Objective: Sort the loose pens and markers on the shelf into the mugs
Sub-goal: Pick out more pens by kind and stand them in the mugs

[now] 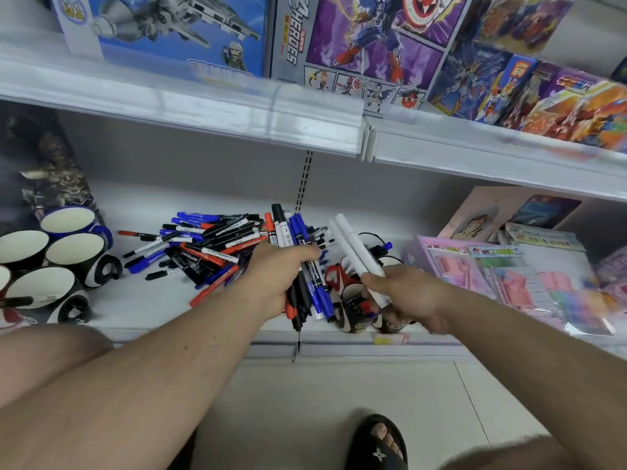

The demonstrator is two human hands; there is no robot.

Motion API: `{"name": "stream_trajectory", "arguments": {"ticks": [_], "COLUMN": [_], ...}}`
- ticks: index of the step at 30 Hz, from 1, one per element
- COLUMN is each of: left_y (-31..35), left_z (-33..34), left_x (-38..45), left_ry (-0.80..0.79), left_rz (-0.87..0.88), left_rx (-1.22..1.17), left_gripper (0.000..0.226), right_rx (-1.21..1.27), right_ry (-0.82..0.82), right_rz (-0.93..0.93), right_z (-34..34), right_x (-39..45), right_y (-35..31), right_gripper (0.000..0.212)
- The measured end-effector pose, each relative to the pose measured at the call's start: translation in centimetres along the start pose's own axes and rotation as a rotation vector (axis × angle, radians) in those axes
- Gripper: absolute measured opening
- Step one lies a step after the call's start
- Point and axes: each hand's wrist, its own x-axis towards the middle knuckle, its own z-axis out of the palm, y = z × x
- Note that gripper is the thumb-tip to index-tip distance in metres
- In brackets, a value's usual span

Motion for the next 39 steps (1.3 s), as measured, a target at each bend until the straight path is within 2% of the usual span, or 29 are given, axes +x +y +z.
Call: {"name": "stream_trajectory", "arguments": {"ticks": [3,5,10,13,17,21,27,31,33,35,37,39], "left_y": [0.2,-0.2,-1.2,-1.1,-0.9,-1.2,-2.5,-3.1,-3.0,-2.8,-2.5,-2.2], "left_z": [2.7,4.2,5.8,6.0,6.5,7.3,7.4,7.5,7.4,7.0,6.5,6.1], "left_x": [1.1,2.1,4.9,6.0,7.2,7.7,8.6,8.8,8.9,8.9,8.8,8.7], "left_ry": [-0.043,-0.062,-0.040,-0.020,0.012,0.008,0.037,0.032,0.015,-0.007,-0.022,-0.030], "left_rz": [-0.022,-0.025,-0.062,-0.093,-0.108,-0.134,-0.142,-0.155,-0.166,-0.176,-0.176,-0.177], "left_rx": [-0.005,0.016,0.065,0.071,0.039,0.006,0.077,0.094,0.089,0.073,0.059,0.043], "left_gripper": [0.026,0.023,0.028,0.021,0.017,0.014,0.024,0.026,0.024,0.020,0.017,0.013], "right_rx": [-0.085,-0.239,-1.002,-1.330,-1.486,-1.669,-1.657,-1.642,-1.493,-1.223,-1.036,-0.959], "right_ry": [0.093,0.186,0.306,0.385,0.424,0.379,0.260,0.143,0.110,0.119,0.205,0.261], "right_rz": [0.105,0.169,0.255,0.296,0.349,0.283,0.321,0.225,0.141,0.091,0.008,-0.071], "right_z": [-4.0,-6.5,-11.4,-12.9,-12.8,-11.4,-9.2,-8.5,-9.1,-9.9,-10.1,-9.6], "right_x": [2.7,4.9,9.6,12.1,15.5,18.6,21.7,22.2,22.3,22.3,21.7,20.7], "right_y": [2.5,4.2,6.5,7.4,7.3,7.2,8.5,8.4,8.4,8.6,9.1,10.4], "right_gripper": [0.026,0.026,0.027,0.024,0.036,0.038,0.061,0.053,0.052,0.062,0.073,0.075]}}
